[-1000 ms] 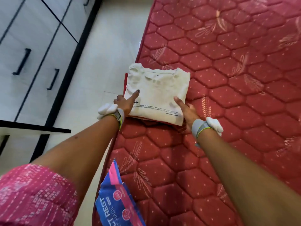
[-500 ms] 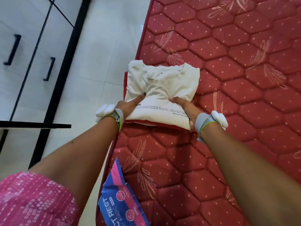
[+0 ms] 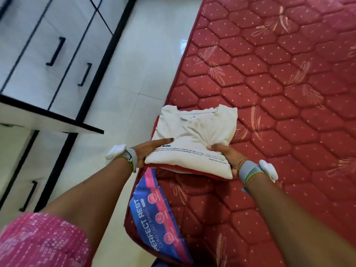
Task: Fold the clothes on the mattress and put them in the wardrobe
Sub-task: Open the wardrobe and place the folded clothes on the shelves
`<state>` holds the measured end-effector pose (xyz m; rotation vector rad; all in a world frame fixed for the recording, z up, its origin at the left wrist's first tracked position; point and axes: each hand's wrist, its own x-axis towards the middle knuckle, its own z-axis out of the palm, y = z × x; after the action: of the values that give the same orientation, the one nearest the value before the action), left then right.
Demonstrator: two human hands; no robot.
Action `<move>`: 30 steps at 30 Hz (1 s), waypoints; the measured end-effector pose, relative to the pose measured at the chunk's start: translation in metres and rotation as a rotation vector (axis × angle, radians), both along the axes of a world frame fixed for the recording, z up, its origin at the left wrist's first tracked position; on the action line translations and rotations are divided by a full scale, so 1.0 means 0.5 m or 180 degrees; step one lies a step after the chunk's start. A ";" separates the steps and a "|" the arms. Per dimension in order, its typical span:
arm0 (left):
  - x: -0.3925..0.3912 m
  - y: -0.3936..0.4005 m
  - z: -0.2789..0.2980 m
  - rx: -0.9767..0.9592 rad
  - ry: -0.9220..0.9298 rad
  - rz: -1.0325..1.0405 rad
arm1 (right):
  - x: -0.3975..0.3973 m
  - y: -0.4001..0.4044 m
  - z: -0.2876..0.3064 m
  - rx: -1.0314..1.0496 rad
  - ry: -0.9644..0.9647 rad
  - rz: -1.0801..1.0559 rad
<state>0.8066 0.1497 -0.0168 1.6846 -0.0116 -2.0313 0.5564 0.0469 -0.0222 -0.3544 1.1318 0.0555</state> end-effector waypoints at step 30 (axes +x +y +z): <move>0.436 0.849 0.825 -0.1476 -0.2485 0.2917 | 0.764 0.543 0.832 -0.1730 -0.1719 0.2732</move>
<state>1.0248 0.5744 0.3957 1.6213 0.0205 -0.5993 0.9384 0.3184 0.3938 -1.2459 0.3777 0.3864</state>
